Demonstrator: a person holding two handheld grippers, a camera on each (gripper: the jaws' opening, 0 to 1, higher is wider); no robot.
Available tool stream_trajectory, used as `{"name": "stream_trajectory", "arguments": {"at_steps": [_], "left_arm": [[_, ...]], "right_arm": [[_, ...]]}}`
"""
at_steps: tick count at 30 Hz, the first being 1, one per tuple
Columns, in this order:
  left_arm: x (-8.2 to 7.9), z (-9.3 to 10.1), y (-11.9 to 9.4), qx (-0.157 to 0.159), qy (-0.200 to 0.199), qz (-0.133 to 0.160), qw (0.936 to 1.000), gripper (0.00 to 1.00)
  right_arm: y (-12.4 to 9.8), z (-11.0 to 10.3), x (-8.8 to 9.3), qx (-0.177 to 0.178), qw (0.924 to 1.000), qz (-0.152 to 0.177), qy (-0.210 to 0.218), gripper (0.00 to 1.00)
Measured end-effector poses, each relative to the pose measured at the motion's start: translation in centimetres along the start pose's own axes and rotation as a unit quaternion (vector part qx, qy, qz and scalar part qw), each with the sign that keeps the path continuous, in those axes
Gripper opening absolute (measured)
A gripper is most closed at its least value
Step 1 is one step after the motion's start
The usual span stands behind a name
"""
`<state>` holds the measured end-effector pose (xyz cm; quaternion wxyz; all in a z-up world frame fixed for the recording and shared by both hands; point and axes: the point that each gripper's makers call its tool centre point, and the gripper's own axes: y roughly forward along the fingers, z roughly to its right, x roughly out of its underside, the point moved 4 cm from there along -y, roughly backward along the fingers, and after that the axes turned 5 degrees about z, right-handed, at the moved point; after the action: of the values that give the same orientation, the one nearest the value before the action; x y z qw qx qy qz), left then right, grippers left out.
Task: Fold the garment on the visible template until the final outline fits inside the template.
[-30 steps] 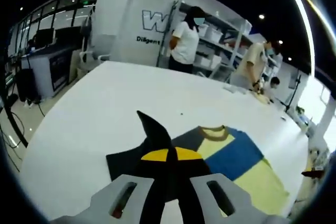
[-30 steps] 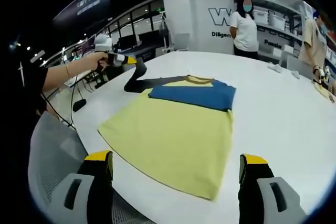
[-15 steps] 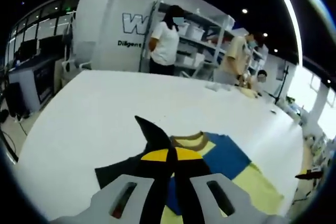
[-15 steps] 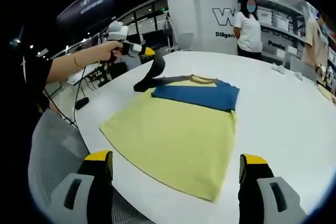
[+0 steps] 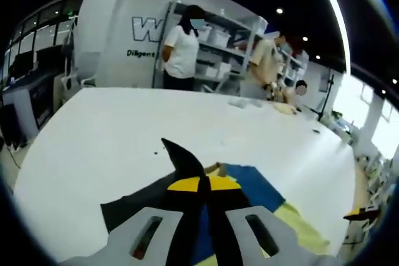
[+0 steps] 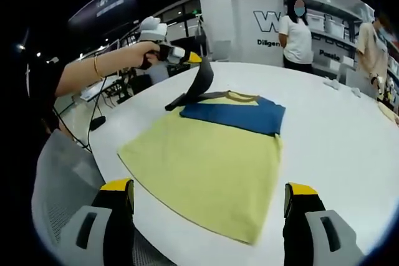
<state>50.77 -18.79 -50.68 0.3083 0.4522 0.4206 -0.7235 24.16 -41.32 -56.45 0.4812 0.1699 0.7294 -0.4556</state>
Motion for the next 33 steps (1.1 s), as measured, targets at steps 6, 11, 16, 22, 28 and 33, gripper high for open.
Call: {"name": "stream_trajectory", "arguments": {"at_steps": [6,11,16,22,28,33], "left_arm": [[0.3,2.0,0.9,0.012,0.010,-0.002,0.9999,0.00],[0.4,3.9,1.7,0.031,0.018,0.001,0.9994,0.00],[0.8,5.3,2.3,0.042,0.022,-0.003,0.9989,0.00],[0.9,6.9,2.6,0.058,0.031,0.001,0.9979,0.00],[1.2,8.7,3.0,0.079,0.053,0.000,0.9954,0.00],[1.9,9.8,3.4,0.096,0.060,-0.007,0.9936,0.00]], "right_arm": [[0.3,-0.2,0.2,-0.005,1.0000,-0.002,0.001,0.99],[0.4,0.0,0.5,-0.001,1.0000,-0.006,0.004,0.99],[0.2,0.2,0.8,0.002,0.9999,-0.008,0.007,0.99],[0.2,0.3,1.2,0.004,0.9999,-0.010,0.009,0.99],[0.3,0.2,1.5,0.004,0.9999,-0.014,0.009,0.99],[0.2,0.1,1.7,0.005,0.9998,-0.014,0.010,0.99]]}}
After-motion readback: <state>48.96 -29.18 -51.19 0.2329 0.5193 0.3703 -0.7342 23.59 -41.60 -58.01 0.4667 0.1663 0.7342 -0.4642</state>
